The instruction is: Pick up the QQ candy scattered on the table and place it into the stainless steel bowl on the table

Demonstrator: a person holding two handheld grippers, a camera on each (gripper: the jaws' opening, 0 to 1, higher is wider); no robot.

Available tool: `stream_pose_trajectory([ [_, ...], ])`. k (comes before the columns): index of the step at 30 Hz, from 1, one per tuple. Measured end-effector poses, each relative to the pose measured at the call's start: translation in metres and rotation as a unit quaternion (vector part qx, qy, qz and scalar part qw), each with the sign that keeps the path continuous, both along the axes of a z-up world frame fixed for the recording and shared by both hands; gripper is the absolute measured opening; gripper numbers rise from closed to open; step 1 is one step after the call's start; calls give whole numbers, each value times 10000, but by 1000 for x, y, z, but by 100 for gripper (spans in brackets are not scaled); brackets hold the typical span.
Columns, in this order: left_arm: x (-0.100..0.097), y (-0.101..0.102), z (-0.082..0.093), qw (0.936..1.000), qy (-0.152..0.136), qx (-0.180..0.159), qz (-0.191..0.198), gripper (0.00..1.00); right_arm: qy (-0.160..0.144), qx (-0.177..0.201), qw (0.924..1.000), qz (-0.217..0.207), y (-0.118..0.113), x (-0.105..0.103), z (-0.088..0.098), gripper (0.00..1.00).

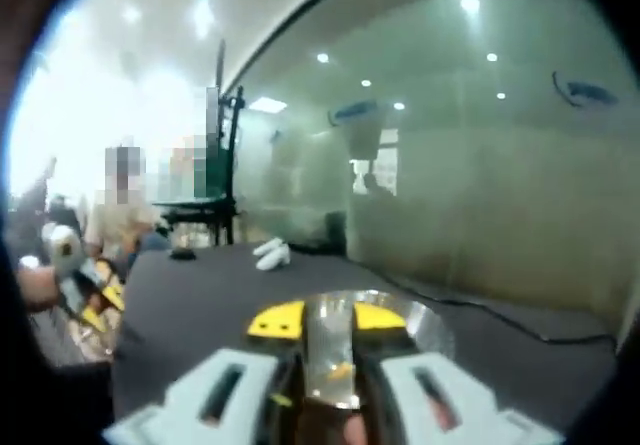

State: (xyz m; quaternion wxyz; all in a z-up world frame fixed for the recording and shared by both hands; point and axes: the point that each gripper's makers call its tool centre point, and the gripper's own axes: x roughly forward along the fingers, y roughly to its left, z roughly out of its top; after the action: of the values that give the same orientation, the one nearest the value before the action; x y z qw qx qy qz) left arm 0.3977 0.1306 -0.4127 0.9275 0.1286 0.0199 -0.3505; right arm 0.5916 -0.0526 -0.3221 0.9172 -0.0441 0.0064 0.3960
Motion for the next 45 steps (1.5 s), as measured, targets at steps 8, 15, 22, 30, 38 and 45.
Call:
stream_pose_trajectory([
  [8, 1, -2, 6, 10000, -56, -65, -29, 28, 168, -210, 9990, 366, -14, -66, -42, 18],
  [15, 1, -7, 1, 10000, -17, -19, -61, 28, 385, -143, 9984, 394, -32, -103, -72, 18],
  [22, -1, -6, 0, 10000, 3, -10, -38, 28, 466, -198, 9980, 386, -43, -124, -96, 19],
  [30, 0, -5, 0, 10000, 13, -13, 12, 28, 640, -293, 9966, 428, -42, -132, -116, 19],
  [38, 0, -9, 3, 10000, -16, -4, -35, 28, 613, -352, 9958, 580, -23, -126, -116, 19],
  [45, -2, -7, 5, 10000, -35, -45, -22, 28, 641, -447, 9939, 778, 4, -117, -124, 19],
])
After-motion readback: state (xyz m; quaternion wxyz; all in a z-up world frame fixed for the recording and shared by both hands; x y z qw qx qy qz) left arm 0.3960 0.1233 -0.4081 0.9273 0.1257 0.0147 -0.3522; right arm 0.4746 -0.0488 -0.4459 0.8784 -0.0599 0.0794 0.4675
